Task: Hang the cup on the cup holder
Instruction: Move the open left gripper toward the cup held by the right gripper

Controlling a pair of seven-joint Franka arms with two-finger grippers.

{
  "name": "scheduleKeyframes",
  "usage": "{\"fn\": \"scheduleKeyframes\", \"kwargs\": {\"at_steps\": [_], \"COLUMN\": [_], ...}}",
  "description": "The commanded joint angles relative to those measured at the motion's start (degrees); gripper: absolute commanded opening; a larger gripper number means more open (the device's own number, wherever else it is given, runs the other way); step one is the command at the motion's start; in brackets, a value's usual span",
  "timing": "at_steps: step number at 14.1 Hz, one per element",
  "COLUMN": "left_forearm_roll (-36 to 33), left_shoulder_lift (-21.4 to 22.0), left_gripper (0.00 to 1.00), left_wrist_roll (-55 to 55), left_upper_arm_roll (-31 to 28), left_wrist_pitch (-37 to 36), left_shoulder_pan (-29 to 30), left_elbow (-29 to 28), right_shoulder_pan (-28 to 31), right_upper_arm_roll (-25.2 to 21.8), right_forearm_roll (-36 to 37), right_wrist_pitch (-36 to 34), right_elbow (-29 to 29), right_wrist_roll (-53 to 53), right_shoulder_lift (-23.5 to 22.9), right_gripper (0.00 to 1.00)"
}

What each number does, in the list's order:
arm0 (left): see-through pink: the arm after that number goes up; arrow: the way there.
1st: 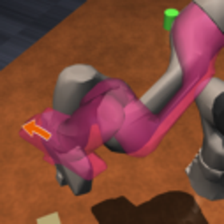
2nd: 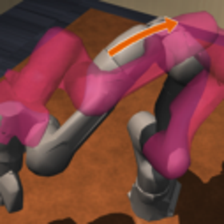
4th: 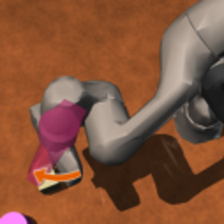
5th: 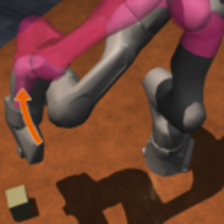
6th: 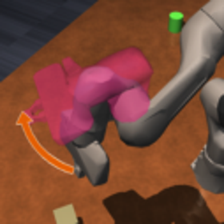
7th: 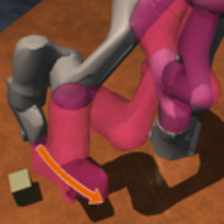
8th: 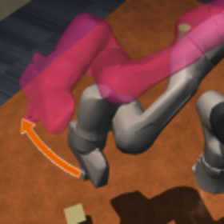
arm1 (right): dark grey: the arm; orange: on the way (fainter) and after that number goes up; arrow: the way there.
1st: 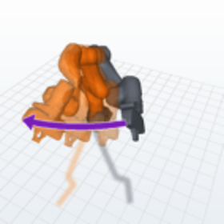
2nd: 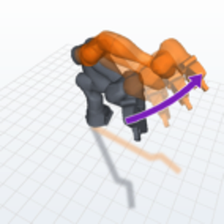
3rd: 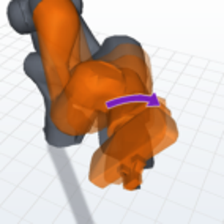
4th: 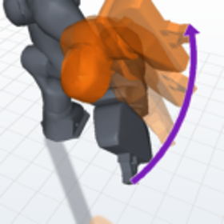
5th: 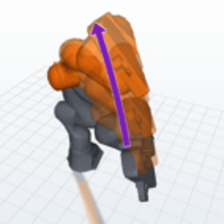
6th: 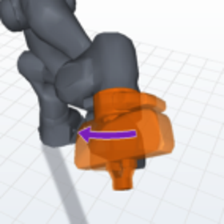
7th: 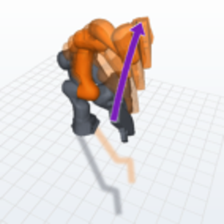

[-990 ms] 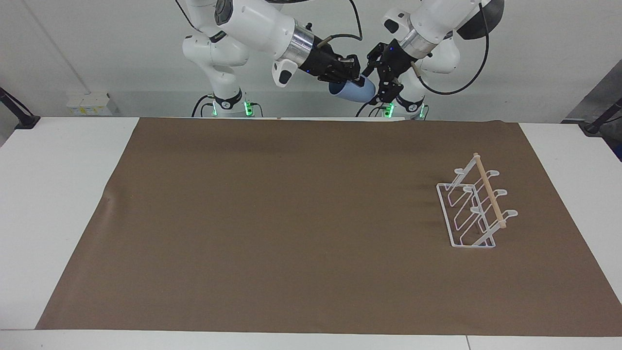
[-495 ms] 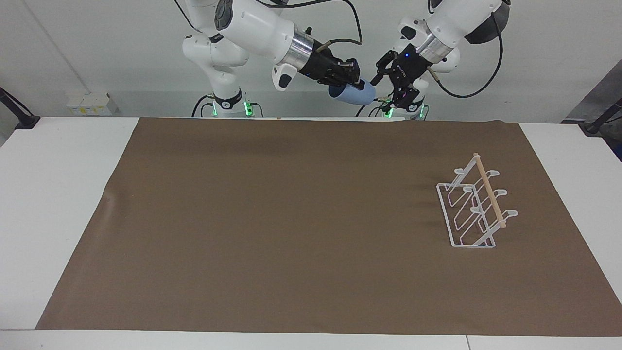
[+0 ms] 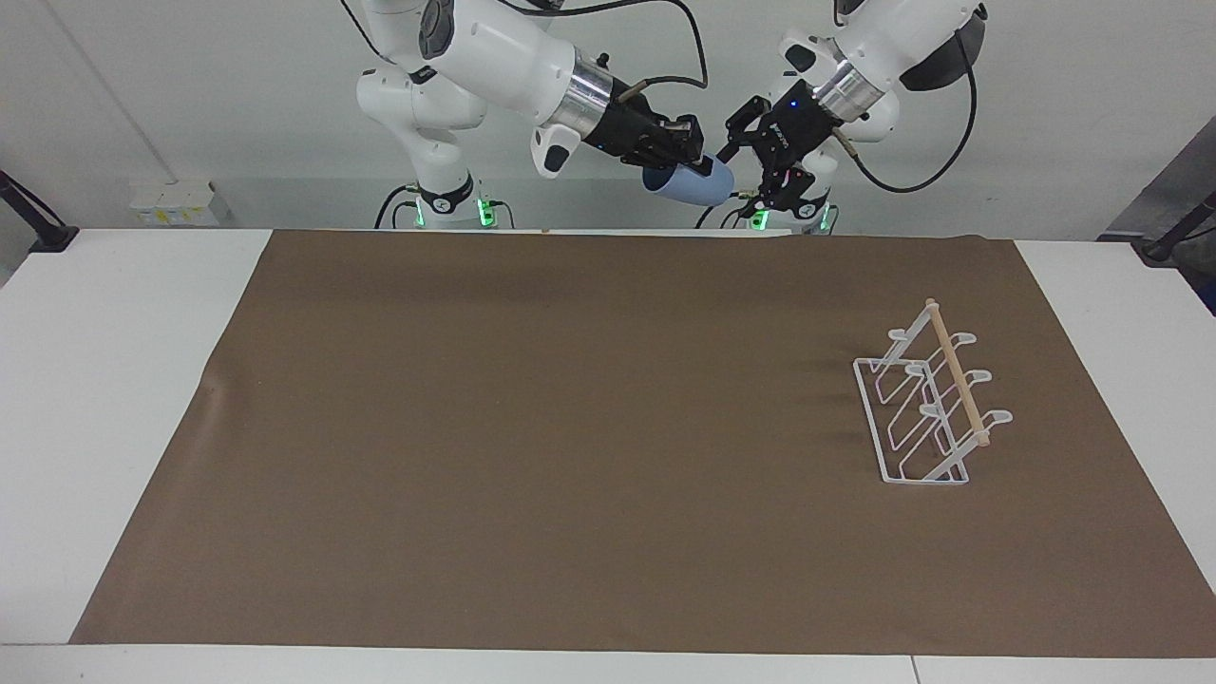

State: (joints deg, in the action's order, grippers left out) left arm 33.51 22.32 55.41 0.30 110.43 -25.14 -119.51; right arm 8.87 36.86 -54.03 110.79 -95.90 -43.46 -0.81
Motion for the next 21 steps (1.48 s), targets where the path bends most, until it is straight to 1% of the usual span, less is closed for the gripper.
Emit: {"fn": "scheduleKeyframes", "kwargs": {"at_steps": [1,13,21], "left_forearm_roll": [1.2,1.2,1.2], "left_shoulder_lift": [1.6,1.5,1.4], "left_gripper": [1.0,1.0,1.0], "left_wrist_roll": [-1.2,-1.6,-1.7], "left_upper_arm_roll": [1.5,1.9,1.8], "left_wrist_pitch": [3.5,3.9,3.9], "left_shoulder_pan": [-0.8,-0.7,-0.7], "left_elbow": [-1.9,-2.0,-2.0], "right_shoulder_pan": [0.9,2.6,2.6], "right_upper_arm_roll": [0.3,0.2,0.2], "right_forearm_roll": [-0.4,-2.1,-2.1], "right_wrist_pitch": [0.0,0.5,0.5], "right_elbow": [0.6,2.5,2.5], "right_wrist_roll": [-0.1,-0.2,-0.3], "right_shoulder_lift": [0.2,-0.8,-1.0], "right_gripper": [0.0,0.0,0.0]}}
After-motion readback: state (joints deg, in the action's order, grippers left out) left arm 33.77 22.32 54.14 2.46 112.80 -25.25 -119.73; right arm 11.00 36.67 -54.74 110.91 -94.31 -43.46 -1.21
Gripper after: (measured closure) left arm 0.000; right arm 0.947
